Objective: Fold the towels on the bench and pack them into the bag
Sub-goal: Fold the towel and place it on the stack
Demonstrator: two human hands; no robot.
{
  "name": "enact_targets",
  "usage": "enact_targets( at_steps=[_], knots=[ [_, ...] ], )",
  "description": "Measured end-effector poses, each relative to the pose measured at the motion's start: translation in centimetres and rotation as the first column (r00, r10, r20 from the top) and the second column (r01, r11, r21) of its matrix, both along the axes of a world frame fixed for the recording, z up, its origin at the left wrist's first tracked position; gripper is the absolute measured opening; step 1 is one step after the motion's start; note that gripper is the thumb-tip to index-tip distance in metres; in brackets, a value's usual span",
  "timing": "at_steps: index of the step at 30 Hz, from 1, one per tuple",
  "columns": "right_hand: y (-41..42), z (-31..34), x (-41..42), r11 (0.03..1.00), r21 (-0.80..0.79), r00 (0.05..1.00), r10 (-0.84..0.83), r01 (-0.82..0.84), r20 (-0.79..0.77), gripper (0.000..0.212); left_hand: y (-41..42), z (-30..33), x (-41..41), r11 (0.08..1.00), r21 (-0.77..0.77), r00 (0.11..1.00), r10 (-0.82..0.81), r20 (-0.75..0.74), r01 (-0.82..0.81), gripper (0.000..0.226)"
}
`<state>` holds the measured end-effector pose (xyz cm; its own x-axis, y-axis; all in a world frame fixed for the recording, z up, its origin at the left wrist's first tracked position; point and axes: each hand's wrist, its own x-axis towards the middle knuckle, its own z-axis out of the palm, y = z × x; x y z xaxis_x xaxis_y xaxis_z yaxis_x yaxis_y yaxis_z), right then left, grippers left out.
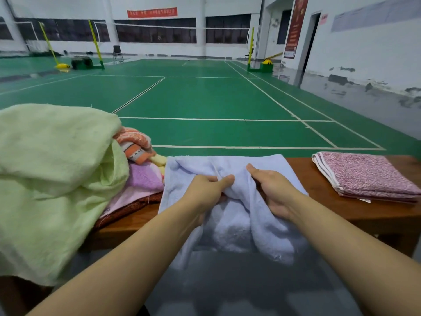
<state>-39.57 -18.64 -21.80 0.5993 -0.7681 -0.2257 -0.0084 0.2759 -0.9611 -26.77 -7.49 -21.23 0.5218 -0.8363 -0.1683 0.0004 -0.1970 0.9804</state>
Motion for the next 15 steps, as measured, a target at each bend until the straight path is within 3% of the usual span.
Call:
enact_targets(
  at_steps=[3, 7, 15],
  knots=[
    [0.1, -0.2, 0.0, 0.999, -0.046, 1.0, 0.018, -0.018, -0.009, 0.047, 0.2, 0.2, 0.3, 0.998, -0.066, 0.998, 0.016, -0.053, -0.019, 0.03],
    [0.8, -0.3, 0.1, 0.953, -0.288, 0.993, 0.068, -0.092, -0.094, 0.047, 2.0, 1.8, 1.3, 0.991, -0.077, 0.993, 0.104, -0.051, -0.107, 0.034],
    [2.7, -0.4, 0.5, 0.828, -0.501, 0.962, 0.161, -0.252, -0.219, 0.04, 10.6, 4.2, 1.5, 0.992, 0.114, 0.998, 0.039, 0.054, -0.045, 0.04]
  ],
)
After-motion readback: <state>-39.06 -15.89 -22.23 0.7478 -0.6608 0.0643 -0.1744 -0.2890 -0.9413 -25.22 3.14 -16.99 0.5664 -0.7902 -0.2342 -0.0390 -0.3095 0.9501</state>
